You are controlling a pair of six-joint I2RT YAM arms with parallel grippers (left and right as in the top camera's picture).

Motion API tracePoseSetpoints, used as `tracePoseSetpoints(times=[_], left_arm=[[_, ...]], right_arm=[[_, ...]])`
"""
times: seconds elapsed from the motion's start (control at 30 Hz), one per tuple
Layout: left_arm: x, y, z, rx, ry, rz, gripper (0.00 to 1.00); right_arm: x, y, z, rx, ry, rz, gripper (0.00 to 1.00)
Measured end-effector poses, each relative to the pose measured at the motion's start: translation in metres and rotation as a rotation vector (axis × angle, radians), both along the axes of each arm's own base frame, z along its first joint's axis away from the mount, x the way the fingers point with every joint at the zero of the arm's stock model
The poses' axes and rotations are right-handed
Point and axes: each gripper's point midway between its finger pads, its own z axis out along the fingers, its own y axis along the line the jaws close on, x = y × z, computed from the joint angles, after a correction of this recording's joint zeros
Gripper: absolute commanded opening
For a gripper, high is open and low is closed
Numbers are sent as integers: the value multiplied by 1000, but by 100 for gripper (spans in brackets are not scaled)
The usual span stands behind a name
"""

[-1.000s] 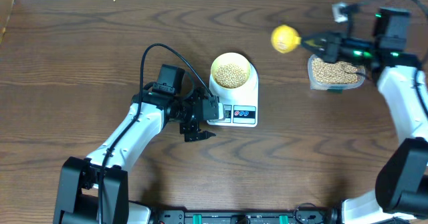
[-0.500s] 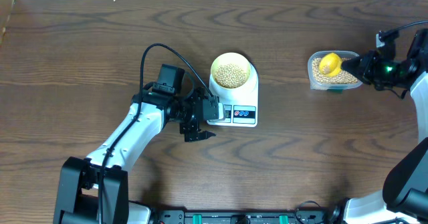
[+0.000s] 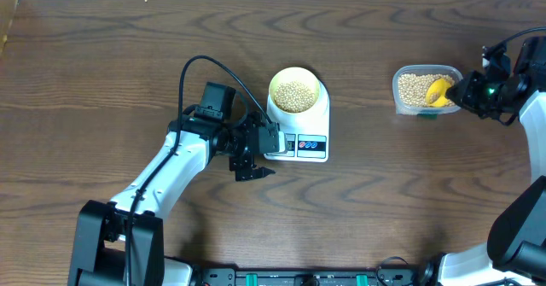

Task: Scoop item into bowl and weigh 50g on scale
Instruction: 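Move the scoop back right and lower it into the soybean tub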

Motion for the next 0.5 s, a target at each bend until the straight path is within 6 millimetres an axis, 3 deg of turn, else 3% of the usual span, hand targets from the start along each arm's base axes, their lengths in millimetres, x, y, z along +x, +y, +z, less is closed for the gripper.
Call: tracePoseSetpoints(times=[0.13, 0.23, 0.37, 0.43, 0.5], left_arm=[[0, 0, 0, 0, 0, 0, 98], [0, 0, 0, 0, 0, 0, 98], [0, 0, 0, 0, 0, 0, 98], [0, 0, 0, 0, 0, 0, 98], [0, 0, 0, 0, 0, 0, 98]], right_arm=[[1, -2, 0, -9, -3, -3, 17], [1, -2, 0, -10, -5, -2, 28], [3, -2, 1, -14, -16, 7, 63], [6, -2, 3, -18, -31, 8, 99], [10, -5, 5, -28, -50, 5, 99]])
